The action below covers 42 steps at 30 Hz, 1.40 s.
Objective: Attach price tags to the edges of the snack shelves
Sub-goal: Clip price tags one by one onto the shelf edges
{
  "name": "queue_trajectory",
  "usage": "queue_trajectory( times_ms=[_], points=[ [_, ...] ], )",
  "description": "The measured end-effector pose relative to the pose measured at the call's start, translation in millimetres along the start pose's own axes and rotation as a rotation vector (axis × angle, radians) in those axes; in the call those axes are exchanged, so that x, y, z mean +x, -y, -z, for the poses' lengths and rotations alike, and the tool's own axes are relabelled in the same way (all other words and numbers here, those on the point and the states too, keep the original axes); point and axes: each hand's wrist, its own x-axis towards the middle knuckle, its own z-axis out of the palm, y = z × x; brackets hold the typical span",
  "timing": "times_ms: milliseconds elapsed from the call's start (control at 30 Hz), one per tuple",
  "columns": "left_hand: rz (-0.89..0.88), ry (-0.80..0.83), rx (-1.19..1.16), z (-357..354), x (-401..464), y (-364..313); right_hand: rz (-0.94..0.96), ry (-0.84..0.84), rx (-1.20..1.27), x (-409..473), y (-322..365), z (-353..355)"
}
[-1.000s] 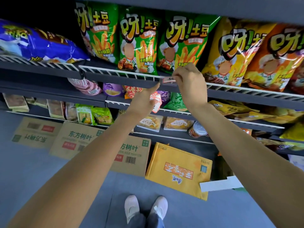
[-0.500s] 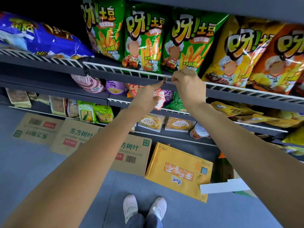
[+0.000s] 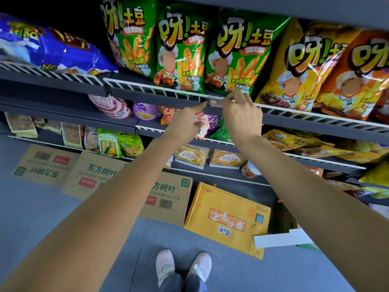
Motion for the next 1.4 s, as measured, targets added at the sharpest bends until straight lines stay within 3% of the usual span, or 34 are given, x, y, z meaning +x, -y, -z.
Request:
queue_trajectory(
  times_ms=[200,500,900,1000,1100,1200,1400],
  points=[
    [-0.009,0.000,-0.002,-1.0,-1.5,-1.6,0.021,0.134,-0.025,-14.3,3.1,0.4],
    [-0.028,-0.002,0.019,-0.6,0.1,-3.7,0.059,0.152,-0.039,-24.3,-1.0,1.0],
    [-0.042,-0.034,-0.013,9.0,7.9,0.2,0.073,0.343,-0.022,-17.7,-2.1,21.6],
    [-0.001,-0.129,-0.218,15.6,0.3,-1.3,-0.007,0.400,0.163,-18.0,-2.8,26.9],
    [0.070,-0.204,-0.565,25.8,-15.1,-4.8,-0.235,0.399,0.614,-21.9,2.6,45.0],
    [0.045,-0.177,-0.681,30.1,-35.4,-12.2,-0.449,0.392,1.028,-32.4,14.1,70.2],
    [-0.059,-0.092,-0.714,35.6,-72.9,-55.8,-0.498,0.195,1.033,-56.4,7.3,110.3]
  ],
)
